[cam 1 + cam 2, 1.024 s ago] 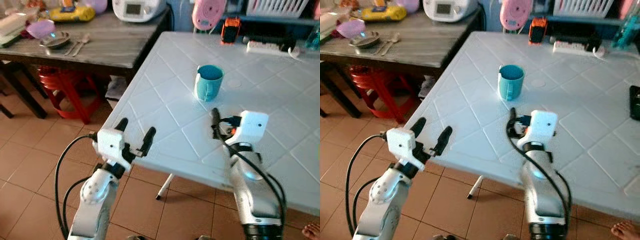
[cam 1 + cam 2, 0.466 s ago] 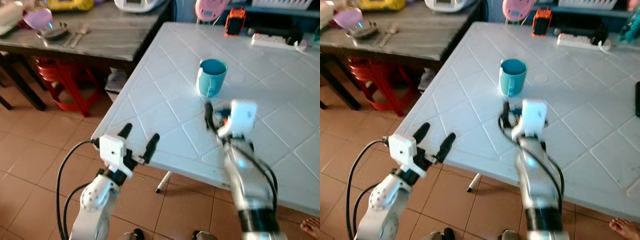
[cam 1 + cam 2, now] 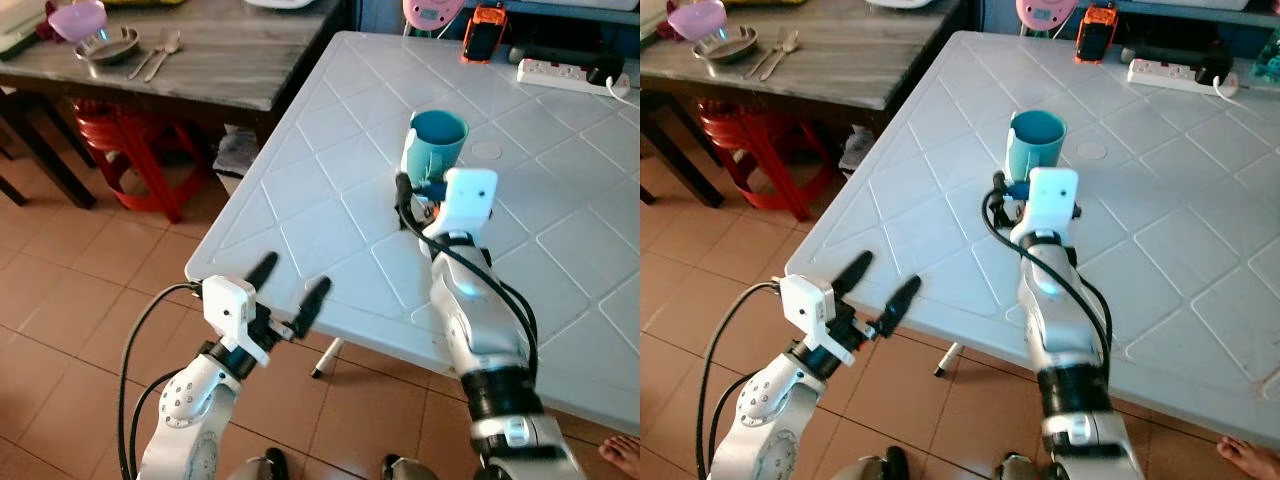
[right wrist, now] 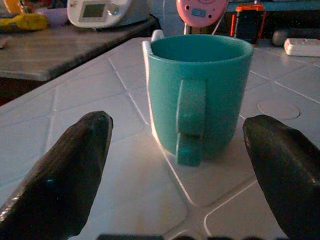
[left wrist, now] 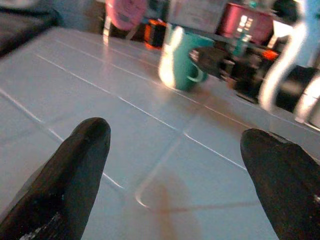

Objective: Setting the table

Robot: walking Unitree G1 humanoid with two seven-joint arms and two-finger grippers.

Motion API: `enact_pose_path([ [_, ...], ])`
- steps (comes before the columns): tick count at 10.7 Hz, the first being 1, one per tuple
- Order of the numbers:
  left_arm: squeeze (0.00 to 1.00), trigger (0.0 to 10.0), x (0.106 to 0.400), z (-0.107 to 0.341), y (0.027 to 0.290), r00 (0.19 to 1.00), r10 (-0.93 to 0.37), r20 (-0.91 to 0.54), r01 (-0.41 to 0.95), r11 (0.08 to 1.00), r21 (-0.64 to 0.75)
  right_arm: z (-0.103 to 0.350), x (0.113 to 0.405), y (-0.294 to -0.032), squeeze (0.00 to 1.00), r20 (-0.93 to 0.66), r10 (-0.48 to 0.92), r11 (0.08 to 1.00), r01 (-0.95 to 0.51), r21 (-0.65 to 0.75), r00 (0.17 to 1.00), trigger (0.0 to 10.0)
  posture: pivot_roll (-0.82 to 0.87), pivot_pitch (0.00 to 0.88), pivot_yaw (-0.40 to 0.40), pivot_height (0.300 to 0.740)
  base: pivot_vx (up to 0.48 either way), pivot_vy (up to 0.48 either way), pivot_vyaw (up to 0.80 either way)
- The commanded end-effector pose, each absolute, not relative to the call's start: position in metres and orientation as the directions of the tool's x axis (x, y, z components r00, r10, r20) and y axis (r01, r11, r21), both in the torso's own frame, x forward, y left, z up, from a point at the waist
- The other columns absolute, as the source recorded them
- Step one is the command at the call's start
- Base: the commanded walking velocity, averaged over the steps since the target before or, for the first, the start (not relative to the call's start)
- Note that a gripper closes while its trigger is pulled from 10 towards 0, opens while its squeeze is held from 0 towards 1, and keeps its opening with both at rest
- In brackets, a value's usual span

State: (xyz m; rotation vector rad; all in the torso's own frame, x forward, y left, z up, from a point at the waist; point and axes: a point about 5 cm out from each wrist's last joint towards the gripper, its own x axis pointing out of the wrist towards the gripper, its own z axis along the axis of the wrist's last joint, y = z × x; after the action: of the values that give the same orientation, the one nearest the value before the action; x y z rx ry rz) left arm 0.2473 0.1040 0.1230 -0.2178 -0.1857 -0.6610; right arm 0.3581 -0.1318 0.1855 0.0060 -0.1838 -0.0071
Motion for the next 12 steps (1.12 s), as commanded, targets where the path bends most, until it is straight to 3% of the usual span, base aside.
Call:
enact_pose_path([
  [1, 0.0, 10.0, 0.242, 0.122, 0.105, 0.751, -0.621, 0.223, 0.655, 0.743, -0.139, 0.187, 0.362, -0.135, 0.0, 0.189, -0.019, 1.0, 0.019, 0.001, 0.982, 10.0, -0.05, 0.246, 0.062, 0.74, 0.0, 0.0, 0.0],
  [5, 0.0, 10.0, 0.239, 0.125, 0.107, 0.75, -0.617, 0.238, 0.656, 0.74, -0.148, 0.192, 0.371, -0.138, 0.0, 0.206, -0.034, 0.999, 0.036, -0.007, 0.978, 10.0, -0.05, 0.248, 0.062, 0.74, 0.0, 0.0, 0.0],
  [6, 0.0, 10.0, 0.239, 0.126, 0.107, 0.754, -0.612, 0.238, 0.652, 0.742, -0.156, 0.193, 0.374, -0.138, 0.0, 0.211, -0.034, 0.999, 0.037, -0.009, 0.977, 0.0, -0.05, 0.251, 0.063, 0.74, 0.0, 0.0, 0.0],
  [12, 0.0, 10.0, 0.24, 0.128, 0.107, 0.766, -0.599, 0.234, 0.638, 0.755, -0.154, 0.195, 0.382, -0.135, 0.0, 0.22, -0.013, 1.0, 0.018, -0.017, 0.975, 0.0, -0.05, 0.251, 0.063, 0.74, 0.0, 0.0, 0.0],
])
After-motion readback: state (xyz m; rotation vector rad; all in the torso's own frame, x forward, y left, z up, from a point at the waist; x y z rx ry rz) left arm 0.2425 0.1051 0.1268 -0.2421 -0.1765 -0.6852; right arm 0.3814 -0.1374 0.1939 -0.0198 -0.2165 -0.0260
